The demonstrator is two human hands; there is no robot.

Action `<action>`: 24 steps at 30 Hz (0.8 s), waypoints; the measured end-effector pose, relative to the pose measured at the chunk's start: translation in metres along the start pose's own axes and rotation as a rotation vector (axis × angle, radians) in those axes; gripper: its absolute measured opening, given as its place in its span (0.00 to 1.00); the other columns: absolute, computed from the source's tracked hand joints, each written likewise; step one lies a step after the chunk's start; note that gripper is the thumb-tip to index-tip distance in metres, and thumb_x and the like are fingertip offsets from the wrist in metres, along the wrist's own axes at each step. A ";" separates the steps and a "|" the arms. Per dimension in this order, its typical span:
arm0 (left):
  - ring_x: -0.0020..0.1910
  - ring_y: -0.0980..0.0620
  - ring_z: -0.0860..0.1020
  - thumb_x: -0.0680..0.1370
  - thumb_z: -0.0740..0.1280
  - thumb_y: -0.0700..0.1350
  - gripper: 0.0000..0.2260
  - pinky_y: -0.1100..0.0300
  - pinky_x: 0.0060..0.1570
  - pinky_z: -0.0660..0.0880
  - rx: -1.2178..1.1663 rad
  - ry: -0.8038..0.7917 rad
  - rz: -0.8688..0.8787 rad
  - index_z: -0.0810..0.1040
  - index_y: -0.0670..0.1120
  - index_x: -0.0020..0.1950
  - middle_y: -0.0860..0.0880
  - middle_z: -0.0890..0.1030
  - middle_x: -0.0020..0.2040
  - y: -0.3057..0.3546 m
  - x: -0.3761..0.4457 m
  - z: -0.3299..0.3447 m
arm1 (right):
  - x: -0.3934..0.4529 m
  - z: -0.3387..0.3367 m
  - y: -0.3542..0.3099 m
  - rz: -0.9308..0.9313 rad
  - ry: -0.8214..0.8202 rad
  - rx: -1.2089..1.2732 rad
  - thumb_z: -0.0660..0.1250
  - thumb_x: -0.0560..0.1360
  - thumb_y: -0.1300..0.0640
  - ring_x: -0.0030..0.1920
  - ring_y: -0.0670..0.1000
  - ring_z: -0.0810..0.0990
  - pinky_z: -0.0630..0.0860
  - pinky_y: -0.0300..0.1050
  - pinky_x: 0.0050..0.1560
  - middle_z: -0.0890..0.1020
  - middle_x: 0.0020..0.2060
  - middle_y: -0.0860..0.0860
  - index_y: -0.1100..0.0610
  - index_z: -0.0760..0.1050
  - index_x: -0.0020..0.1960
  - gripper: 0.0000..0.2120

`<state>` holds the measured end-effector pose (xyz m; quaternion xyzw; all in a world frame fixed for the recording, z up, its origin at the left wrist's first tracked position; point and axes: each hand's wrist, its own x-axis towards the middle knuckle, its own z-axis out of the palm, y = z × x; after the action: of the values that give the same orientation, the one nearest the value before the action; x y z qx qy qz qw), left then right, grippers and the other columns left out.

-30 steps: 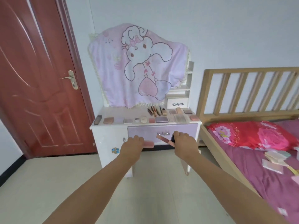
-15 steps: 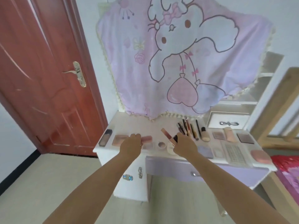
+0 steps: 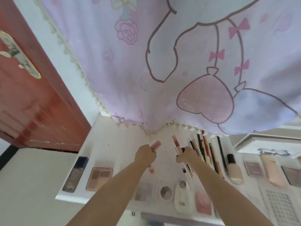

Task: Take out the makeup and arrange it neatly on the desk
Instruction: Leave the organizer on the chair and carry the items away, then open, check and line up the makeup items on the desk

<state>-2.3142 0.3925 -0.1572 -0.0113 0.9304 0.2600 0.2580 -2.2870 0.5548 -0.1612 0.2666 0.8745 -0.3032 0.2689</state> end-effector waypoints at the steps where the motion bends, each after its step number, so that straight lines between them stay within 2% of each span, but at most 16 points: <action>1: 0.42 0.45 0.81 0.78 0.58 0.45 0.14 0.61 0.40 0.77 -0.048 -0.056 -0.043 0.73 0.37 0.57 0.43 0.79 0.51 0.005 0.016 0.000 | 0.016 0.000 -0.003 0.008 -0.005 0.025 0.64 0.69 0.64 0.28 0.48 0.64 0.62 0.38 0.28 0.64 0.29 0.50 0.57 0.60 0.35 0.12; 3: 0.28 0.49 0.77 0.78 0.58 0.45 0.14 0.59 0.32 0.78 -0.130 -0.133 -0.138 0.73 0.37 0.55 0.45 0.77 0.42 0.013 0.046 0.004 | 0.044 0.001 -0.005 0.018 0.006 0.082 0.65 0.69 0.64 0.29 0.47 0.66 0.63 0.39 0.28 0.66 0.29 0.50 0.57 0.60 0.32 0.14; 4: 0.26 0.51 0.75 0.78 0.59 0.47 0.13 0.62 0.27 0.77 -0.170 -0.157 -0.174 0.73 0.38 0.52 0.46 0.76 0.41 0.017 0.059 0.007 | 0.056 0.001 -0.006 0.019 0.026 0.108 0.65 0.69 0.64 0.30 0.48 0.68 0.63 0.39 0.27 0.67 0.30 0.50 0.57 0.61 0.33 0.13; 6: 0.26 0.52 0.75 0.78 0.60 0.50 0.12 0.62 0.30 0.77 -0.227 -0.183 -0.205 0.72 0.41 0.43 0.47 0.76 0.39 0.025 0.080 0.016 | 0.072 0.001 -0.007 0.028 0.062 0.129 0.64 0.69 0.63 0.35 0.51 0.71 0.63 0.39 0.26 0.68 0.30 0.49 0.59 0.65 0.38 0.08; 8: 0.30 0.49 0.76 0.77 0.60 0.50 0.13 0.59 0.37 0.78 -0.199 -0.211 -0.187 0.69 0.45 0.37 0.47 0.76 0.38 0.032 0.090 0.028 | 0.080 0.002 -0.008 0.037 0.088 0.133 0.65 0.69 0.62 0.38 0.52 0.72 0.66 0.40 0.30 0.69 0.31 0.48 0.59 0.65 0.44 0.09; 10: 0.37 0.46 0.78 0.77 0.60 0.54 0.14 0.57 0.40 0.76 -0.115 -0.198 -0.130 0.71 0.43 0.40 0.46 0.77 0.39 0.039 0.092 0.037 | 0.085 0.007 -0.006 0.048 0.120 0.178 0.65 0.69 0.62 0.37 0.51 0.71 0.66 0.41 0.31 0.70 0.32 0.49 0.60 0.65 0.46 0.10; 13: 0.40 0.47 0.77 0.74 0.60 0.62 0.22 0.62 0.29 0.72 -0.188 -0.131 -0.113 0.71 0.43 0.51 0.45 0.76 0.49 0.041 0.093 0.044 | 0.087 0.011 -0.001 0.048 0.178 0.272 0.66 0.68 0.65 0.39 0.53 0.74 0.71 0.42 0.34 0.75 0.42 0.55 0.62 0.67 0.50 0.12; 14: 0.42 0.47 0.76 0.74 0.62 0.60 0.22 0.64 0.28 0.71 -0.219 -0.122 -0.112 0.70 0.42 0.53 0.44 0.73 0.53 0.041 0.094 0.044 | 0.086 0.012 0.001 0.037 0.201 0.297 0.66 0.68 0.65 0.43 0.55 0.75 0.72 0.44 0.38 0.76 0.46 0.57 0.63 0.68 0.52 0.14; 16: 0.51 0.45 0.75 0.76 0.63 0.52 0.20 0.62 0.39 0.75 -0.216 -0.119 -0.079 0.69 0.40 0.61 0.42 0.68 0.61 0.037 0.093 0.043 | 0.082 0.013 0.003 -0.001 0.258 0.310 0.68 0.68 0.64 0.47 0.57 0.75 0.73 0.46 0.43 0.75 0.49 0.60 0.64 0.69 0.55 0.17; 18: 0.56 0.44 0.73 0.77 0.62 0.49 0.20 0.58 0.50 0.72 -0.185 -0.118 -0.034 0.67 0.40 0.64 0.42 0.66 0.63 0.031 0.091 0.037 | 0.075 0.013 0.004 -0.042 0.322 0.279 0.68 0.68 0.63 0.48 0.56 0.72 0.70 0.44 0.46 0.74 0.51 0.61 0.64 0.68 0.57 0.19; 21: 0.57 0.45 0.72 0.77 0.61 0.47 0.18 0.58 0.52 0.71 -0.115 -0.133 0.044 0.67 0.41 0.65 0.43 0.66 0.63 0.016 0.086 0.023 | 0.062 0.014 0.002 -0.101 0.408 0.159 0.67 0.70 0.63 0.56 0.58 0.70 0.66 0.45 0.55 0.71 0.57 0.63 0.67 0.64 0.64 0.25; 24: 0.60 0.46 0.72 0.78 0.60 0.46 0.17 0.58 0.57 0.69 0.002 -0.134 0.151 0.68 0.41 0.65 0.42 0.69 0.63 -0.013 0.078 -0.002 | 0.043 0.018 -0.008 -0.177 0.524 0.009 0.64 0.72 0.65 0.58 0.62 0.70 0.65 0.48 0.59 0.73 0.55 0.65 0.71 0.67 0.61 0.20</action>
<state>-2.3809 0.3893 -0.1996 0.0763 0.9096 0.2780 0.2992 -2.3172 0.5507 -0.1978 0.2598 0.9328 -0.2499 0.0047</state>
